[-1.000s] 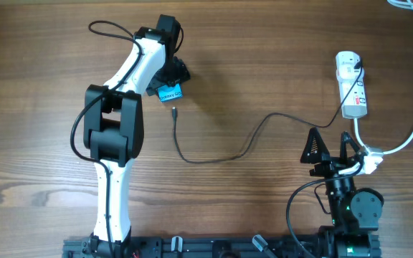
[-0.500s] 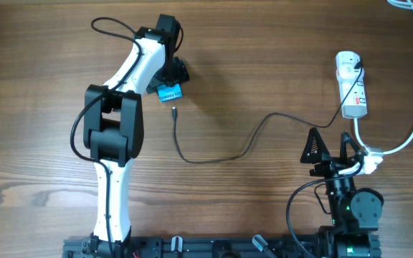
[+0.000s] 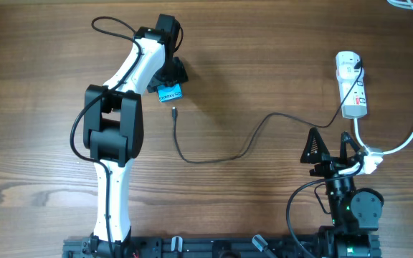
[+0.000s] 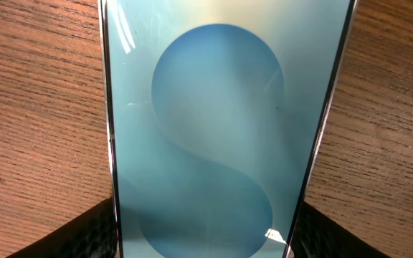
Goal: Plug charger to phone and switch on socket
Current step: 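Rotate the held phone upright toward the table center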
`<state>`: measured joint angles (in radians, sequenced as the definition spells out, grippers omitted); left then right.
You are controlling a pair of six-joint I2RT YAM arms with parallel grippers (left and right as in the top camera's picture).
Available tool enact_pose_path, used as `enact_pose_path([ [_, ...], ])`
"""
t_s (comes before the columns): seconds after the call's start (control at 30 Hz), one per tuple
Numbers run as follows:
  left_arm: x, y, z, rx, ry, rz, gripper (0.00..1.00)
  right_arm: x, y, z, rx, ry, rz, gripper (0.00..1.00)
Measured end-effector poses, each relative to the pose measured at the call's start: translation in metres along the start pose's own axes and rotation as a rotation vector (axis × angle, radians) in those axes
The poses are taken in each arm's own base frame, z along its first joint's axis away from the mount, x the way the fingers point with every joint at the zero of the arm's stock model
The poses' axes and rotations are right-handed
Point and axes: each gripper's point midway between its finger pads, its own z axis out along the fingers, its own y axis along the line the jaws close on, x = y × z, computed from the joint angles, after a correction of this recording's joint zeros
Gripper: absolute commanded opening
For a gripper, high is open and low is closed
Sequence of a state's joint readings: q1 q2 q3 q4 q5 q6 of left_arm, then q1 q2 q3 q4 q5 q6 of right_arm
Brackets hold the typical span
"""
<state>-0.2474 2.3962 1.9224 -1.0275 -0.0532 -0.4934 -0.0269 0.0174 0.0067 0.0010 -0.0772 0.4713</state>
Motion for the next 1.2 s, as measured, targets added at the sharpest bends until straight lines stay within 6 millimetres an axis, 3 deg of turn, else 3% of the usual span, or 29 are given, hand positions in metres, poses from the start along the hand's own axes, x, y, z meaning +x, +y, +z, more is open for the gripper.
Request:
enact_pose_path([
  [0.53,-0.0003,0.0005,-0.0003,0.002,0.001,0.012,0.61,0.0001,-0.0001,0.0000,0.001,0.000,0.000,1.00],
  [0.73,-0.0004,0.0005,-0.0003,0.002,0.000,0.013,0.45,0.0001,0.0000,0.0000,0.000,0.000,0.000,1.00],
  [1.0,-0.0011,-0.0006,-0.0037,0.004,0.005,0.013,0.04,0.0001,-0.0001,0.0000,0.001,0.000,0.000,1.00],
  [1.2,-0.0006,-0.0010,-0.0068,-0.001,0.038,0.009,0.04,0.0000,0.0000,0.0000,0.000,0.000,0.000,1.00],
])
